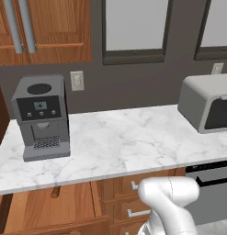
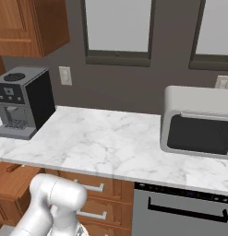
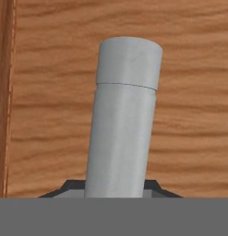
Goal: Take the pizza cutter from the drawer on the left and place it on the dining counter for cutting.
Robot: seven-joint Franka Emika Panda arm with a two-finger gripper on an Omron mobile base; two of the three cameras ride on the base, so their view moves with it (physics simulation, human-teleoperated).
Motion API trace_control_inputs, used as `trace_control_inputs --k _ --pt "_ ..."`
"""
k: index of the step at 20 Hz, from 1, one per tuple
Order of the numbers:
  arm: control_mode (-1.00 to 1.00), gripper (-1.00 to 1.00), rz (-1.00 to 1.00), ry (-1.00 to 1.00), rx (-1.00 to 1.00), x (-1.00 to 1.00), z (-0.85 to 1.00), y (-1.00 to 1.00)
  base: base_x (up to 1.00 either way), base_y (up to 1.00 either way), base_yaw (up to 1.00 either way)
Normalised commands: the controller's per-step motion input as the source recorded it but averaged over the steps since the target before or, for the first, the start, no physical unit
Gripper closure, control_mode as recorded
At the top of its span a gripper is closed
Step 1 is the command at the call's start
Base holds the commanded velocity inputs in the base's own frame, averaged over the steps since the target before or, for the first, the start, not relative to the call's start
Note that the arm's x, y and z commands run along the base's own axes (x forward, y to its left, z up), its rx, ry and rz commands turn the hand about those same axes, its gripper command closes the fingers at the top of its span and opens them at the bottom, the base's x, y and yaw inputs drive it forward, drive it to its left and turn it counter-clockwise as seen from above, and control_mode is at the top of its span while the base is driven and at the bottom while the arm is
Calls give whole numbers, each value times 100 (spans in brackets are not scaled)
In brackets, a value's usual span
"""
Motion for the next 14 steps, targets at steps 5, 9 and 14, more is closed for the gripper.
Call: trace_control_inputs --k 5,9,14 --pt "-100 100 0 0 0 -74 0 0 0 0 0" --pt "-100 100 0 0 0 -72 0 0 0 0 0" --pt "-100 100 0 0 0 -69 0 0 0 0 0"
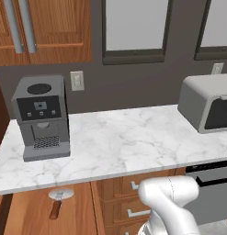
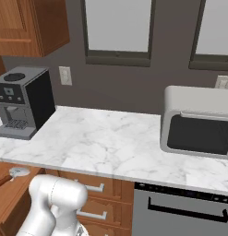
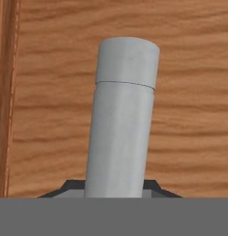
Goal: Take the pizza cutter from the drawer on the left and place it on the dining counter for cutting.
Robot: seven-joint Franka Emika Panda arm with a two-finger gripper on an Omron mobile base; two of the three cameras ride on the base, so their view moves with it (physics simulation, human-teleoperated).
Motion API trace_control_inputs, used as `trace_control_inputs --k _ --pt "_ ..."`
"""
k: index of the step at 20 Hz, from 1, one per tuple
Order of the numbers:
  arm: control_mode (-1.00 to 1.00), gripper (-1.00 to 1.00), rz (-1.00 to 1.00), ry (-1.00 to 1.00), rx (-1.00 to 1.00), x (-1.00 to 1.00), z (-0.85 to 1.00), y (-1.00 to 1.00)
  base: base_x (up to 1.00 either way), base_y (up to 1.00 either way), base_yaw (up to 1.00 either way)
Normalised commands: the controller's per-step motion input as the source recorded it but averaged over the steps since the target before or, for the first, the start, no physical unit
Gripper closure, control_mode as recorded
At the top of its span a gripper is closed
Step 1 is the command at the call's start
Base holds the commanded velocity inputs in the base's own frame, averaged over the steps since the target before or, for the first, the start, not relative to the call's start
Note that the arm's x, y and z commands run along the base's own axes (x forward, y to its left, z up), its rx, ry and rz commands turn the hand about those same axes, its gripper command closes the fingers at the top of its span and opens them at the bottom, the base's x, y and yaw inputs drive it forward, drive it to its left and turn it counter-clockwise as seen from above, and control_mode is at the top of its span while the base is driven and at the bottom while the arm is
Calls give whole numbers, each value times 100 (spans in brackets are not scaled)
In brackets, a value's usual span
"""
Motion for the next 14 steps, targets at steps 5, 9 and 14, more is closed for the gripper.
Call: trace_control_inputs --k 5,9,14 --pt "-100 100 0 0 0 -71 0 0 0 0 0" --pt "-100 100 0 0 0 -65 0 0 0 0 0" --pt "-100 100 0 0 0 -51 0 0 0 0 0"
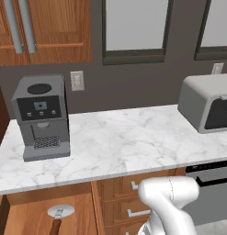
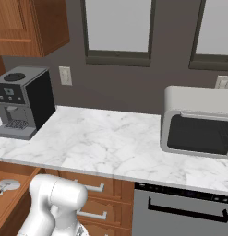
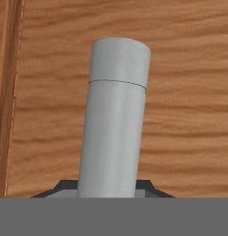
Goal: Take the pizza cutter from the drawer on the left and place it on the dining counter for cutting.
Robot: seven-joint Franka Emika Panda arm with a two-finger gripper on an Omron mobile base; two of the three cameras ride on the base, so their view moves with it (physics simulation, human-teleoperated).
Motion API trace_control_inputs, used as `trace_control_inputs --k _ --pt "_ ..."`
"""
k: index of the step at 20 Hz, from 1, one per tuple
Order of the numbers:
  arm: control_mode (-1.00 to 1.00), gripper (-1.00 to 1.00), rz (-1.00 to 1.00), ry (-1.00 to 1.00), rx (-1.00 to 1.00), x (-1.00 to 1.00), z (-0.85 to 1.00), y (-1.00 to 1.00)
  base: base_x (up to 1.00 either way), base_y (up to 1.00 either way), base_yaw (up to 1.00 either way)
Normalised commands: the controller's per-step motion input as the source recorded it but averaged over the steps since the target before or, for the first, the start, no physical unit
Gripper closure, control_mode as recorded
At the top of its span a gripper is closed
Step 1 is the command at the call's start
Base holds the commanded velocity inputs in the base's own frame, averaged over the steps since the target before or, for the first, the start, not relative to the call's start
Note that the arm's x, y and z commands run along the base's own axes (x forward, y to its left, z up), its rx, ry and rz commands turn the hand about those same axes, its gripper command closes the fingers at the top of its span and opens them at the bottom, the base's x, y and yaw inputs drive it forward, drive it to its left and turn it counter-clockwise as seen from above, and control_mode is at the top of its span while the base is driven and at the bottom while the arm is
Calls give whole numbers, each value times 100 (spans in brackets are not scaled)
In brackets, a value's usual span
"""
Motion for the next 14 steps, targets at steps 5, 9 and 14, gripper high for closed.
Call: trace_control_inputs --k 5,9,14 --pt "-100 -100 0 0 0 -8 0 0 0 0 0" --pt "-100 -100 0 0 0 0 0 0 0 0 0" --pt "-100 -100 0 0 0 -50 0 1 0 0 0"
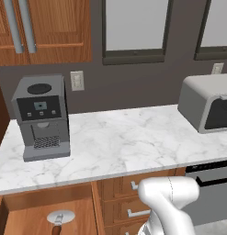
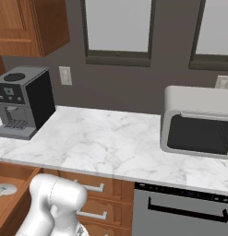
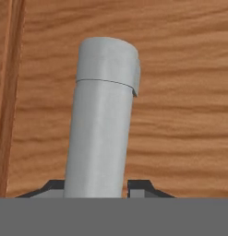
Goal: Take the pizza cutter from the drawer on the left and place it on the dining counter for cutting.
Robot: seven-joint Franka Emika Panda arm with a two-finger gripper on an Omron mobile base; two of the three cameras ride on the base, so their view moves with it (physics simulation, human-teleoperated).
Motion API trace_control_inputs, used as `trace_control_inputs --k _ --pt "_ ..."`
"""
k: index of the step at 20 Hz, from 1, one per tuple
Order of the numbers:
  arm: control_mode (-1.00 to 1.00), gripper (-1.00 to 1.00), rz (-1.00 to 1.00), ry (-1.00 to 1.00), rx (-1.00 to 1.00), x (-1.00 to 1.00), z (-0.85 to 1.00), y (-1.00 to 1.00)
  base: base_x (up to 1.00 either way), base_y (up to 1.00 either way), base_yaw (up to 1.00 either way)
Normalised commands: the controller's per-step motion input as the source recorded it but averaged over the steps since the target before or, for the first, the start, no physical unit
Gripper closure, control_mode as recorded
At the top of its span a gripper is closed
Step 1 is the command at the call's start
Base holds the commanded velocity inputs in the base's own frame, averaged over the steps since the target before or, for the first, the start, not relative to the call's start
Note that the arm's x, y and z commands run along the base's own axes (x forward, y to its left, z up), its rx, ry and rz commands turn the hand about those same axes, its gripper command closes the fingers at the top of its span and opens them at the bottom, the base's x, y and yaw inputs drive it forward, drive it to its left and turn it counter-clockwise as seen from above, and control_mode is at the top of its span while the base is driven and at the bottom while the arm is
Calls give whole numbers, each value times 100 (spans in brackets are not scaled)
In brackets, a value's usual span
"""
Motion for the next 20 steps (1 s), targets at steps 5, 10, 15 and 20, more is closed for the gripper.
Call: trace_control_inputs --k 5,10,15,20 --pt "-100 -100 -1 0 0 -99 13 0 0 0 0" --pt "-100 -100 -4 -3 0 -44 62 1 0 0 0" --pt "-100 -100 -3 -3 1 -4 41 0 0 0 0" --pt "-100 -100 -5 0 -1 -29 -43 1 0 0 0"
